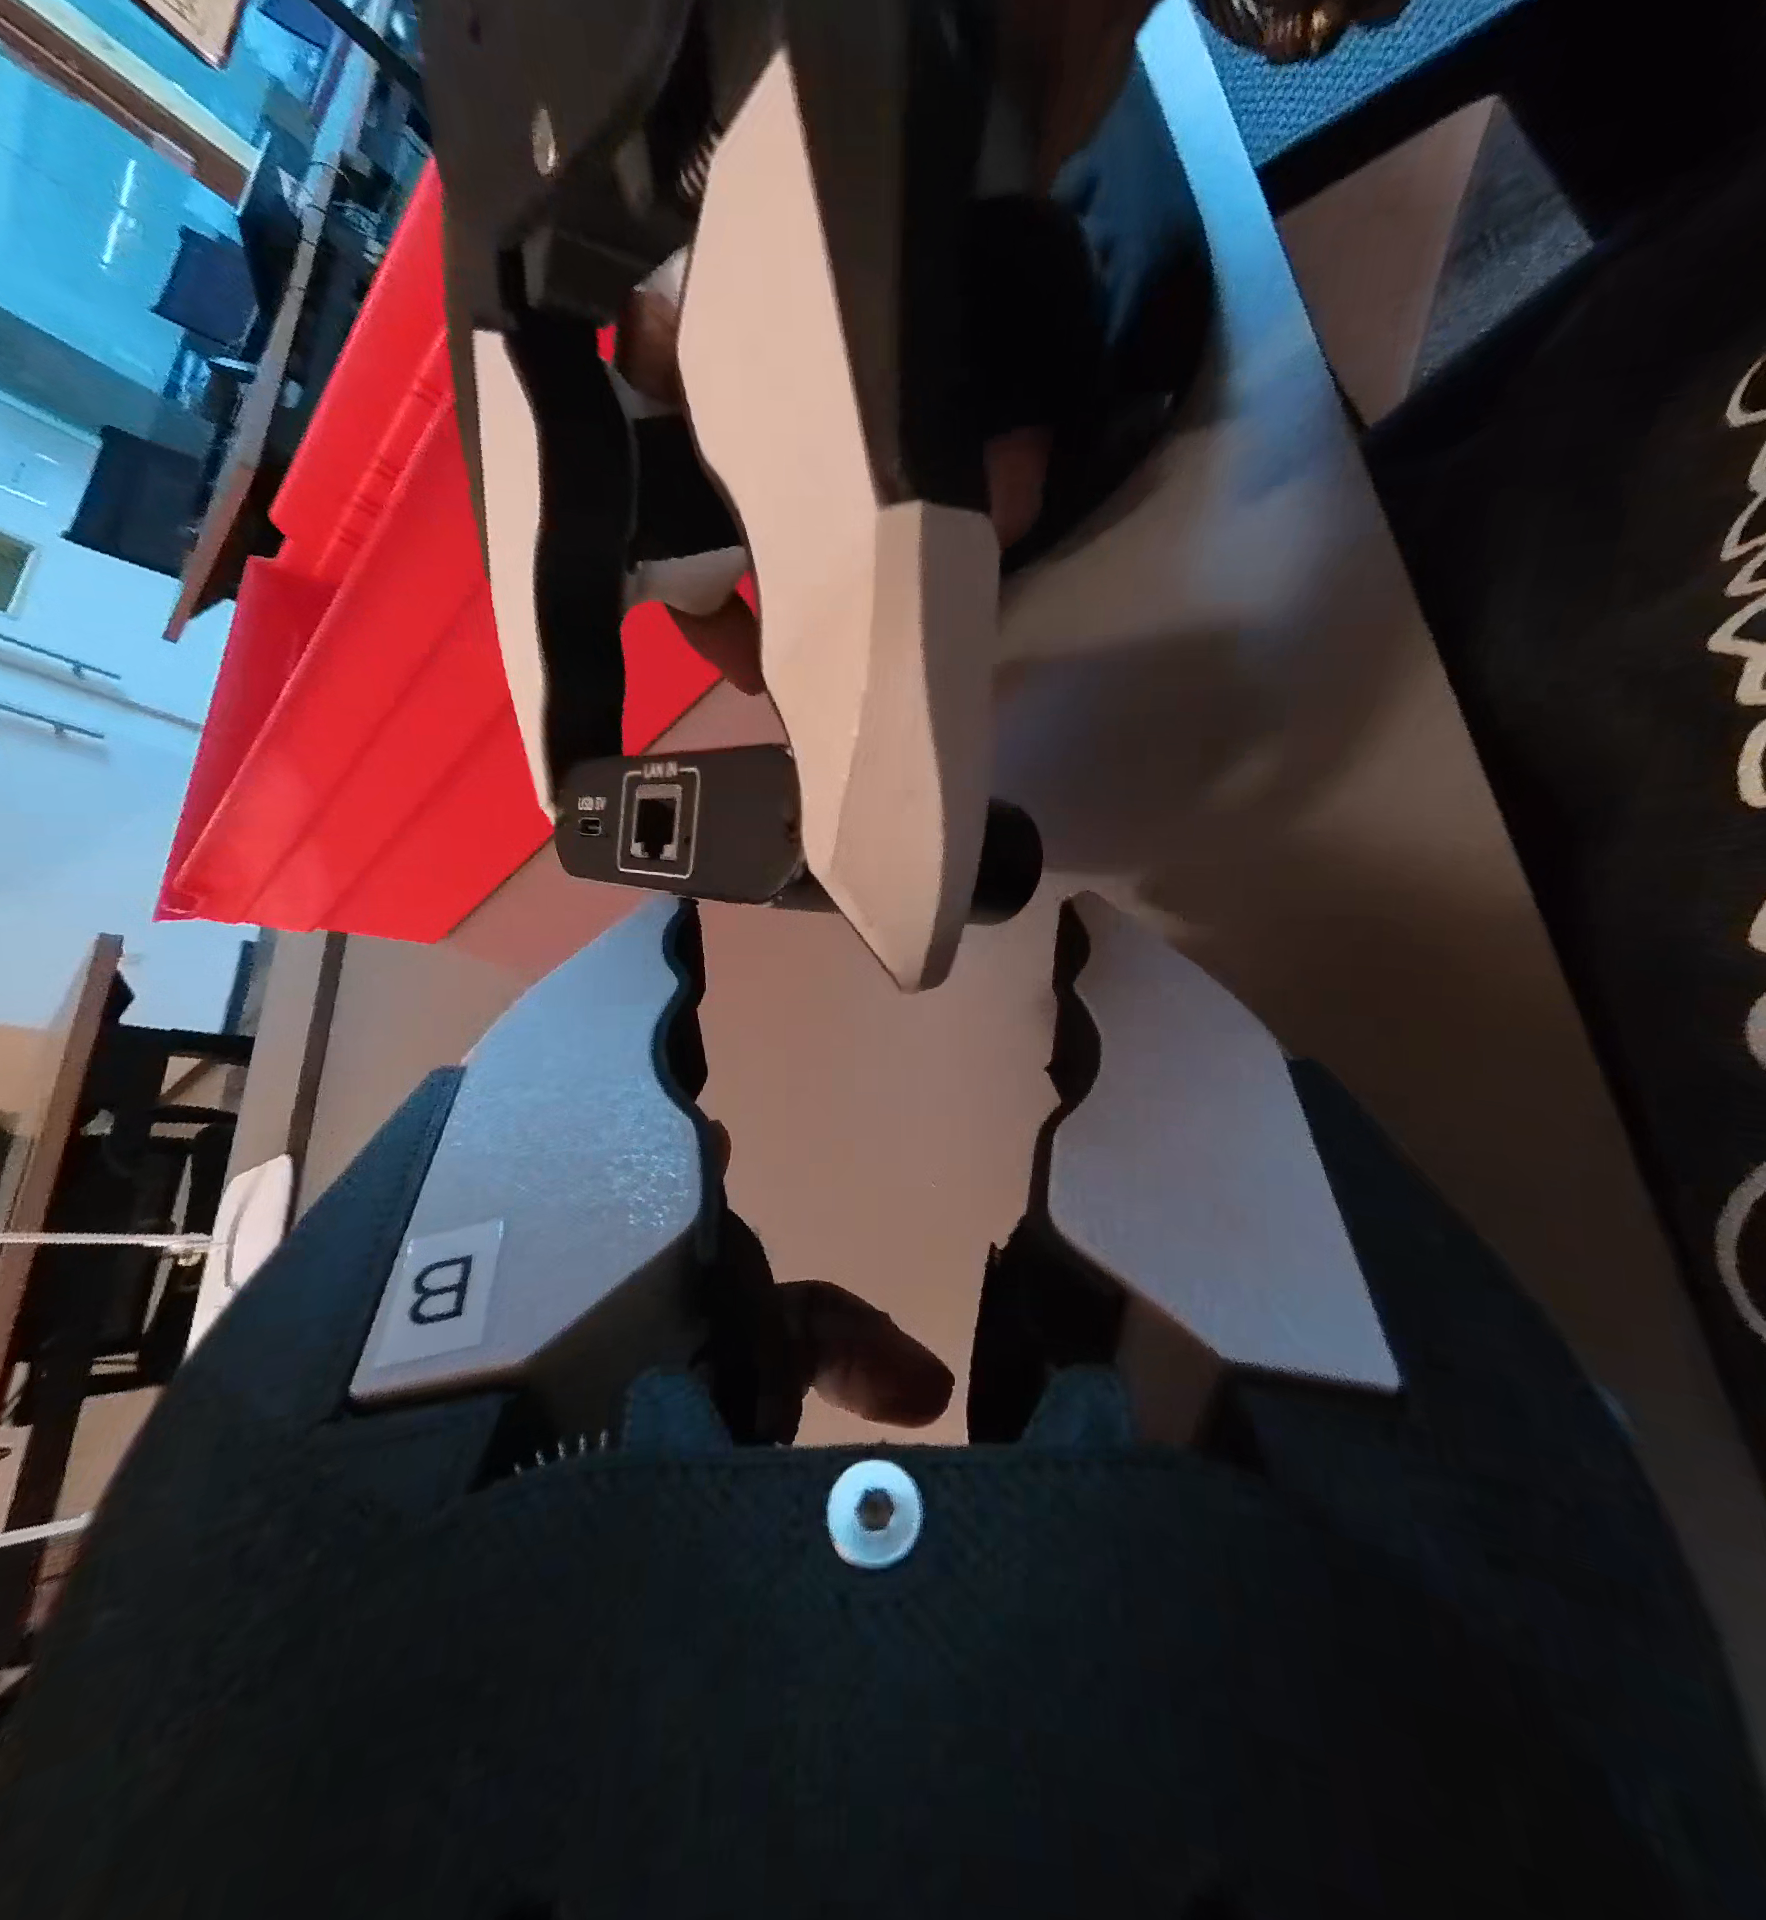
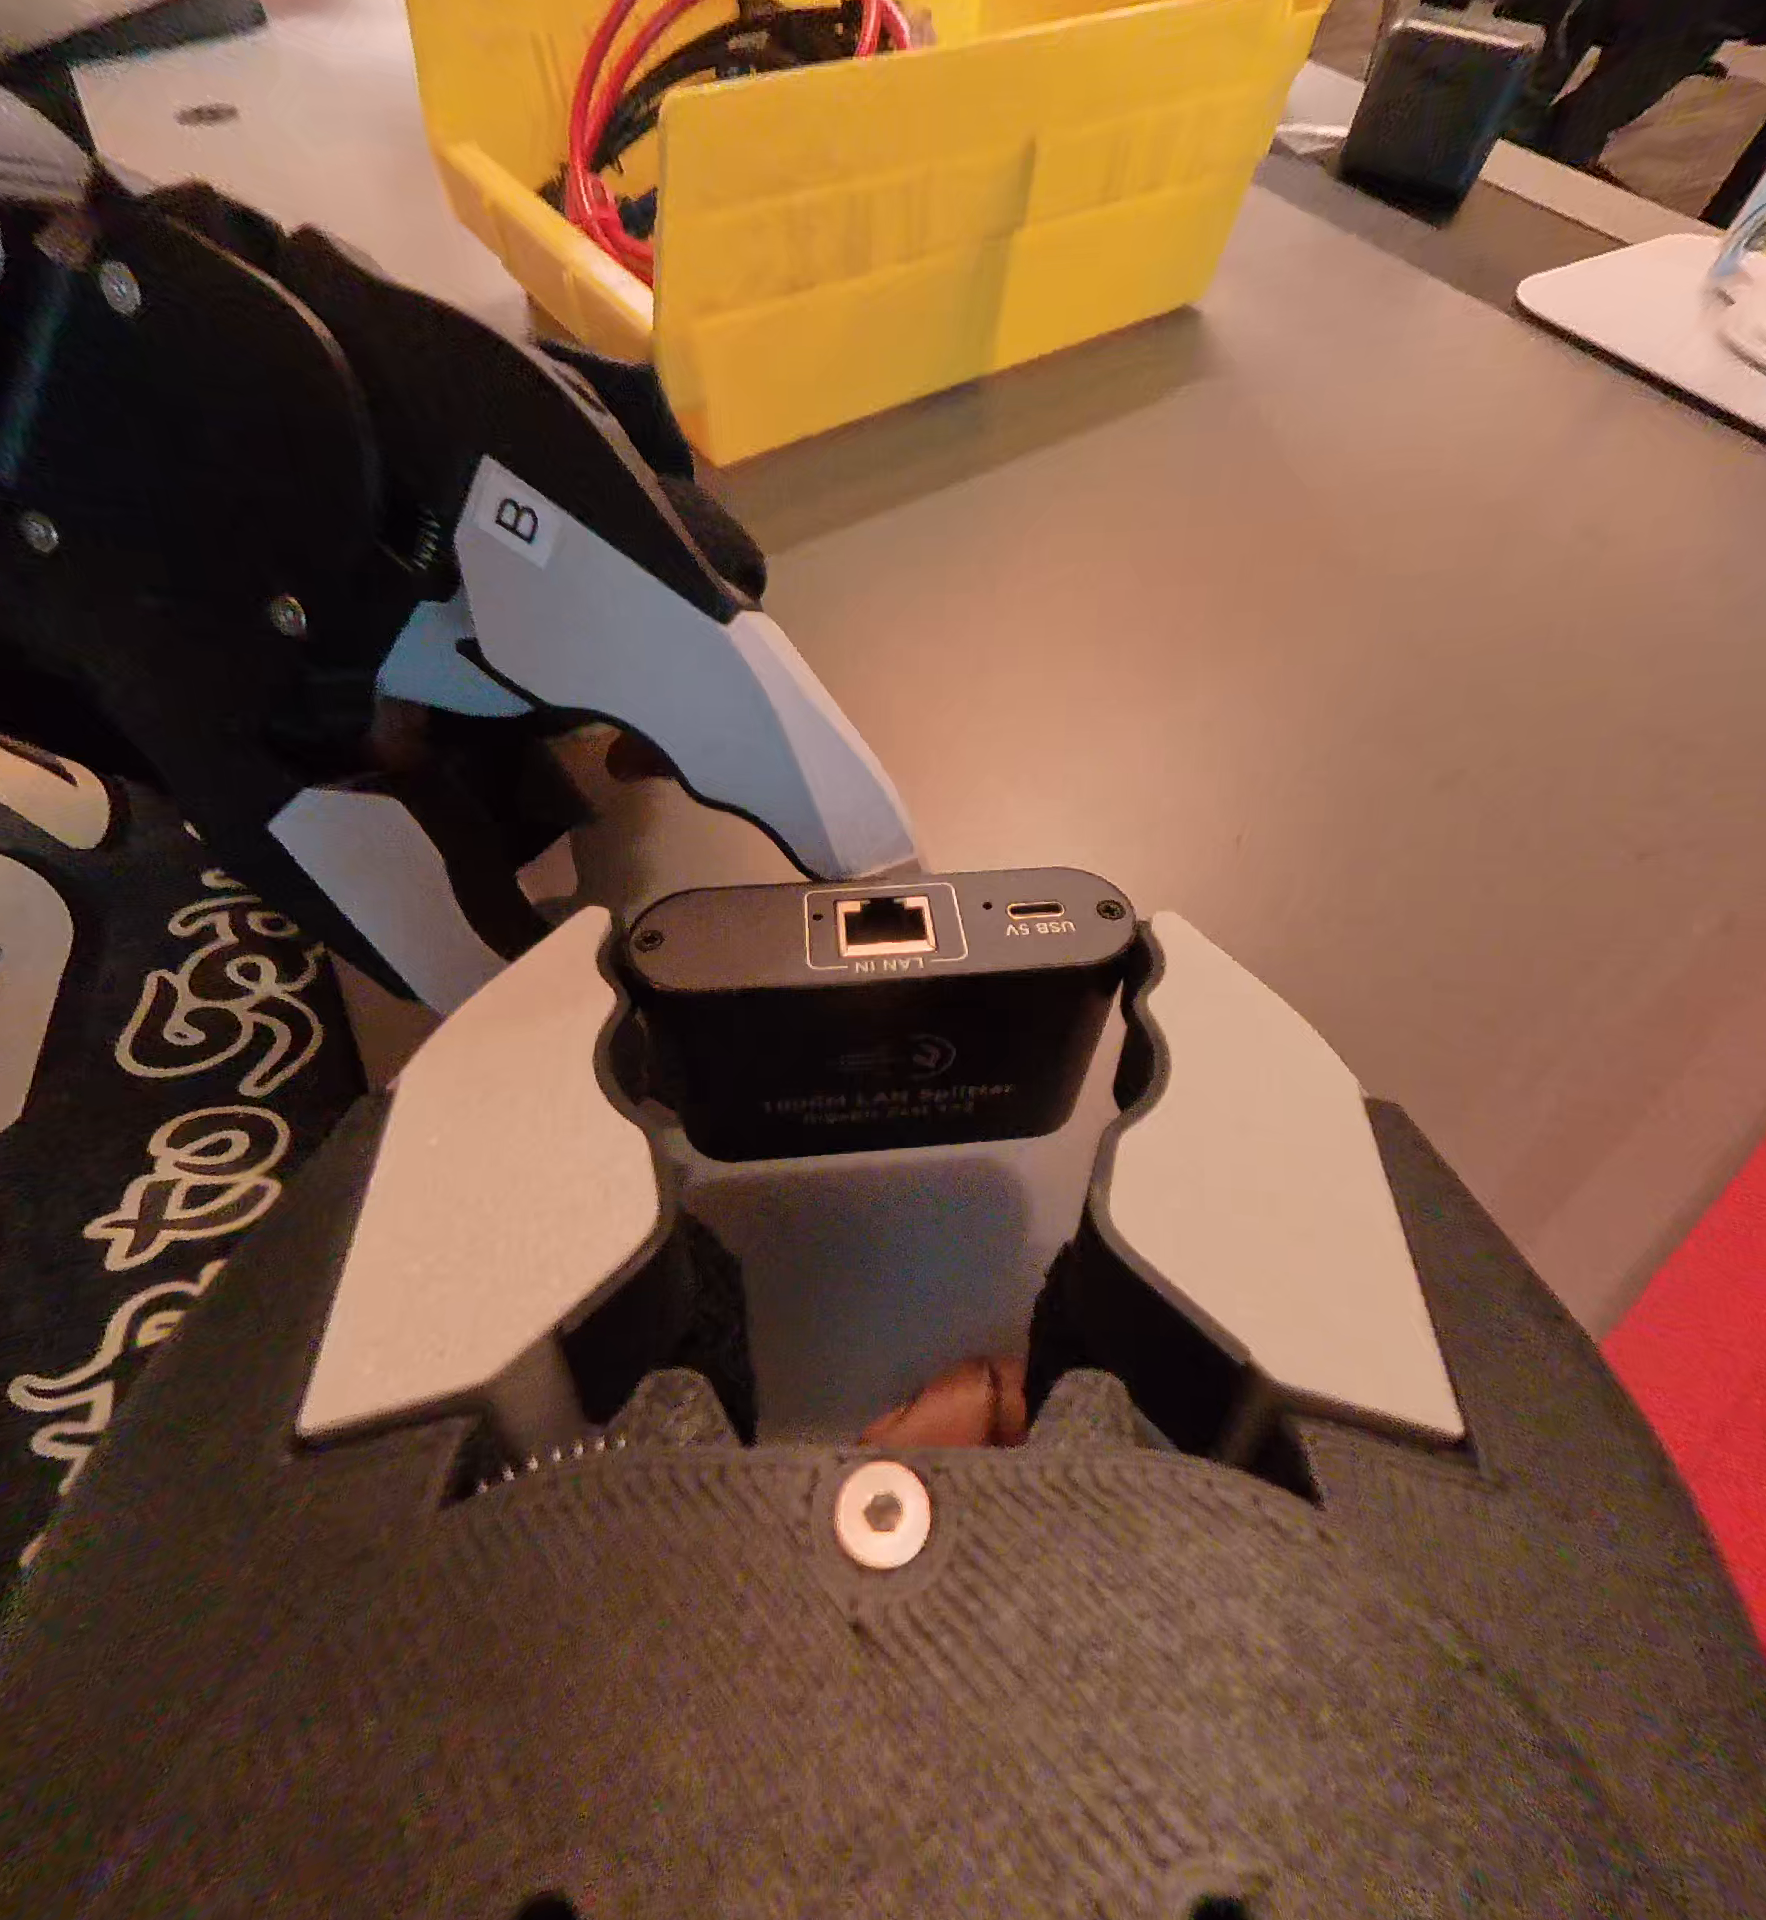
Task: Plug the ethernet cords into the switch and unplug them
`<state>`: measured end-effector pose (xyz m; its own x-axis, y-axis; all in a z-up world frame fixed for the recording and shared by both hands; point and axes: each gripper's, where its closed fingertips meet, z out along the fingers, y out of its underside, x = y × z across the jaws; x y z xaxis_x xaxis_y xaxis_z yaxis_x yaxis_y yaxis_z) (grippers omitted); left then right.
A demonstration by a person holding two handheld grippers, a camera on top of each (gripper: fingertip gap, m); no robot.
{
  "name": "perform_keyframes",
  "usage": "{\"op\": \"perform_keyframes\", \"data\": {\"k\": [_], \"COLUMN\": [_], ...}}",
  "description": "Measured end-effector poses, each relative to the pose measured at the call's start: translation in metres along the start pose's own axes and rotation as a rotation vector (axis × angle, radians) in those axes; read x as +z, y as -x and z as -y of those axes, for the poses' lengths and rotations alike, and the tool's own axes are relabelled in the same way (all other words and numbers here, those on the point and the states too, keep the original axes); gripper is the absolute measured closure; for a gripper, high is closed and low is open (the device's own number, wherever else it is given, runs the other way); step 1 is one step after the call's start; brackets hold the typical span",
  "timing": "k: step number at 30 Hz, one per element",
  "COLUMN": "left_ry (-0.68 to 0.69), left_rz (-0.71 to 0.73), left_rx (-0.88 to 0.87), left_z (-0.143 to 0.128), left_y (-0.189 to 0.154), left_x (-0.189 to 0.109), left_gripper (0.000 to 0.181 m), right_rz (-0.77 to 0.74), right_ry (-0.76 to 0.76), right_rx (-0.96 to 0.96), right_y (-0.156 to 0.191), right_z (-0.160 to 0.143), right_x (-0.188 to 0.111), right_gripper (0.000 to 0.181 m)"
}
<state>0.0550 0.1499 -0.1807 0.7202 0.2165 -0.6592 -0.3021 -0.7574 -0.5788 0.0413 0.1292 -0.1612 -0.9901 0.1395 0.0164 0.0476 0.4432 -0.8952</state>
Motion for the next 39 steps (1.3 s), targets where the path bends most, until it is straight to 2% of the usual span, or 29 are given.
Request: {"op": "perform_keyframes", "data": {"k": [3, 7, 15, 18, 20, 22, 23, 24, 25, 28, 31, 34, 37, 39], "left_ry": [0.024, 0.037, 0.019, -0.057, -0.156, -0.264, -0.306, -0.34, -0.367, -0.399, -0.333, -0.244, 0.002, 0.147], "left_rz": [-0.008, -0.012, -0.056, -0.007, 0.045, 0.155, 0.214, 0.265, 0.299, 0.384, 0.526, 0.742, 0.899, 0.918], "left_rx": [0.039, 0.101, 0.046, -0.076, -0.204, -0.344, -0.405, -0.461, -0.507, -0.577, -0.592, -0.621, -0.649, -0.736], "left_z": [-0.004, -0.003, -0.002, 0.007, 0.017, 0.023, 0.022, 0.019, 0.017, 0.008, -0.014, -0.048, -0.109, -0.148], "left_y": [-0.004, -0.011, -0.015, 0.003, 0.022, 0.052, 0.066, 0.079, 0.088, 0.109, 0.136, 0.168, 0.179, 0.172], "left_x": [0.002, 0.005, 0.004, -0.005, -0.016, -0.031, -0.039, -0.047, -0.054, -0.074, -0.106, -0.162, -0.213, -0.233], "left_gripper": [0.117, 0.121, 0.122, 0.116, 0.115, 0.116, 0.116, 0.118, 0.119, 0.12, 0.12, 0.121, 0.122, 0.123], "right_rz": [-0.001, -0.02, 0.029, 0.063, 0.029, -0.083, -0.15, -0.202, -0.219, -0.182, -0.174, -0.192, -0.184, -0.194], "right_ry": [0.069, 0.26, 0.225, -0.025, -0.316, -0.66, -0.79, -0.872, -0.92, -0.954, -0.976, -0.93, -0.913, -0.914], "right_rx": [-0.035, -0.075, -0.095, -0.119, -0.181, -0.254, -0.27, -0.267, -0.257, -0.168, -0.186, -0.23, -0.238, -0.241], "right_y": [0.002, 0.002, 0.005, 0.007, 0.002, -0.011, -0.019, -0.027, -0.031, -0.038, -0.033, -0.031, -0.029, -0.03], "right_z": [-0.009, -0.034, -0.03, 0.005, 0.039, 0.069, 0.075, 0.077, 0.075, 0.074, 0.075, 0.072, 0.071, 0.071], "right_x": [0.001, 0.0, -0.004, -0.017, -0.036, -0.068, -0.084, -0.096, -0.102, -0.104, -0.105, -0.097, -0.094, -0.094], "right_gripper": [0.091, 0.091, 0.09, 0.083, 0.076, 0.083, 0.095, 0.105, 0.107, 0.102, 0.107, 0.107, 0.108, 0.109]}}
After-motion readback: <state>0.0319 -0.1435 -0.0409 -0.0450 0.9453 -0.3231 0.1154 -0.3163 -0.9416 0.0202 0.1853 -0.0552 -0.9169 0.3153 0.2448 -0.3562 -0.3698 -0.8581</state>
